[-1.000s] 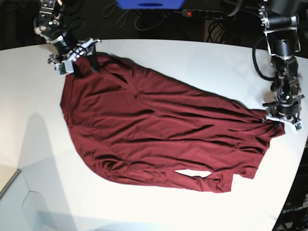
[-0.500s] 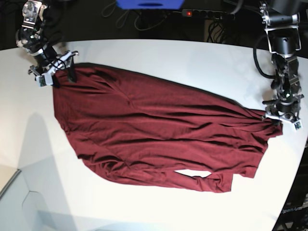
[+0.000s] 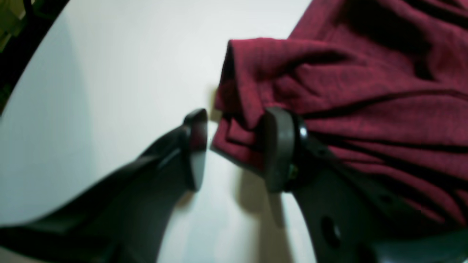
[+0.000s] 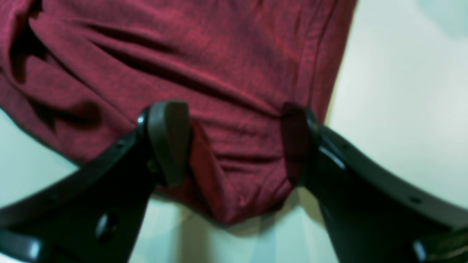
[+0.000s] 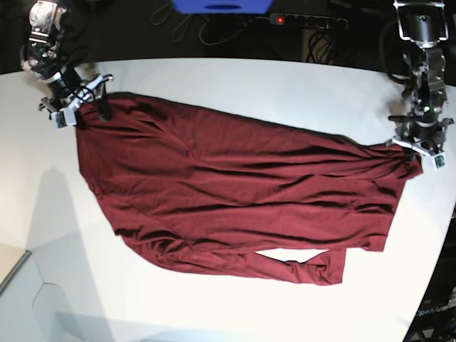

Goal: Layout the t-shirt on the table in an organized manner, then fold the t-shirt properly
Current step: 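Pull the held corner with the right gripper away from the left gripper, then move the left gripper along the shirt side and grasp the hem corner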

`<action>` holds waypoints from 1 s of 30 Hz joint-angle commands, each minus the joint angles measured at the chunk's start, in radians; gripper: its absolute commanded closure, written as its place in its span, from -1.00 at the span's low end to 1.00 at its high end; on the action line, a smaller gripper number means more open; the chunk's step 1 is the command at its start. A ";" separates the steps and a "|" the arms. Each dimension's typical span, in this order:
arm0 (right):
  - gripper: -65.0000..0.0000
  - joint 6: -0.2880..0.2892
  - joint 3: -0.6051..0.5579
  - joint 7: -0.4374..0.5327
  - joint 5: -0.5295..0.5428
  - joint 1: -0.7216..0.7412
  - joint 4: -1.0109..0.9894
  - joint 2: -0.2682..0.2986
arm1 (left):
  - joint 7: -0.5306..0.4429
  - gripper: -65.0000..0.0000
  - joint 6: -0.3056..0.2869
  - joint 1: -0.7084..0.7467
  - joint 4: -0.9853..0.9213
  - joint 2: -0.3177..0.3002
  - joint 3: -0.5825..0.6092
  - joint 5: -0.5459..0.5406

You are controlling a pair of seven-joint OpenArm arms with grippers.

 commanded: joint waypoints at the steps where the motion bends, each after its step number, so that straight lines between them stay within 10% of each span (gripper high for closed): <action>1: -0.21 -0.011 0.006 -0.056 -0.032 -0.027 -0.001 0.011 | -0.009 0.25 0.010 0.012 0.019 -0.022 -0.007 0.003; 30: -0.22 -0.011 0.054 -0.054 -0.032 -0.123 0.231 -0.019 | -0.009 0.25 0.010 0.222 0.340 -0.010 -0.240 0.002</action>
